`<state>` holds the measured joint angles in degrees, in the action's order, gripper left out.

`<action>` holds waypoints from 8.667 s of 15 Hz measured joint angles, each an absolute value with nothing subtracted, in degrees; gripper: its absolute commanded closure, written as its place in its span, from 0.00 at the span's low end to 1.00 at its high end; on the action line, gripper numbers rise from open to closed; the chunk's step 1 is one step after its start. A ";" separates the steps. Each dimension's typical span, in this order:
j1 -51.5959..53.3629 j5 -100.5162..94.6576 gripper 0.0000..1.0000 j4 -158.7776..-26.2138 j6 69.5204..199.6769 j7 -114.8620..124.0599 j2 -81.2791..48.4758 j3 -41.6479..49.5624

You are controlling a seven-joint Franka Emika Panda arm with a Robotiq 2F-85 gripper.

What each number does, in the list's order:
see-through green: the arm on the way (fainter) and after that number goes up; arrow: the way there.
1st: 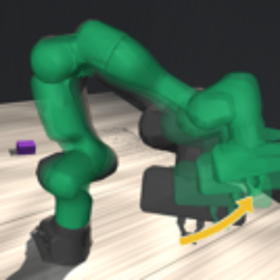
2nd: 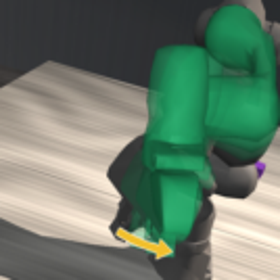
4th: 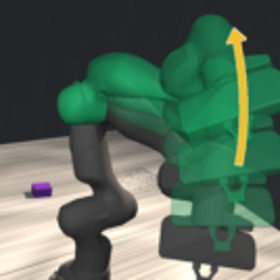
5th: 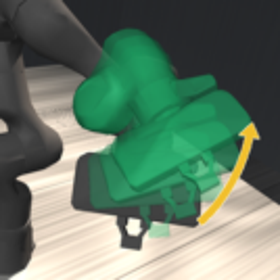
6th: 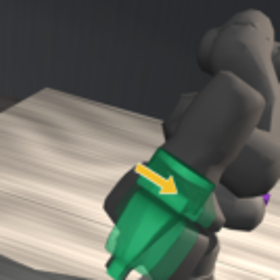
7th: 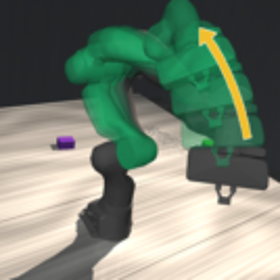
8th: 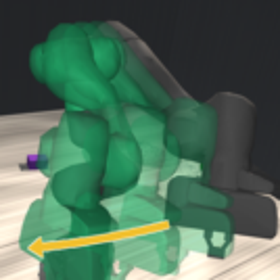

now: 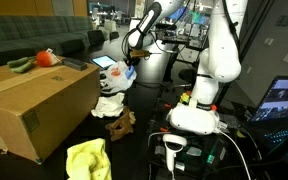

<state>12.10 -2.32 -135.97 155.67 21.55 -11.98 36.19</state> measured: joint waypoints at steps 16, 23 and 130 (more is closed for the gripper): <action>0.74 -19.86 0.00 -117.75 125.63 30.64 -5.58 14.83; 0.40 -20.29 0.00 -113.95 128.52 20.54 0.52 7.42; -2.44 9.81 0.96 -135.13 143.48 24.69 -6.48 5.05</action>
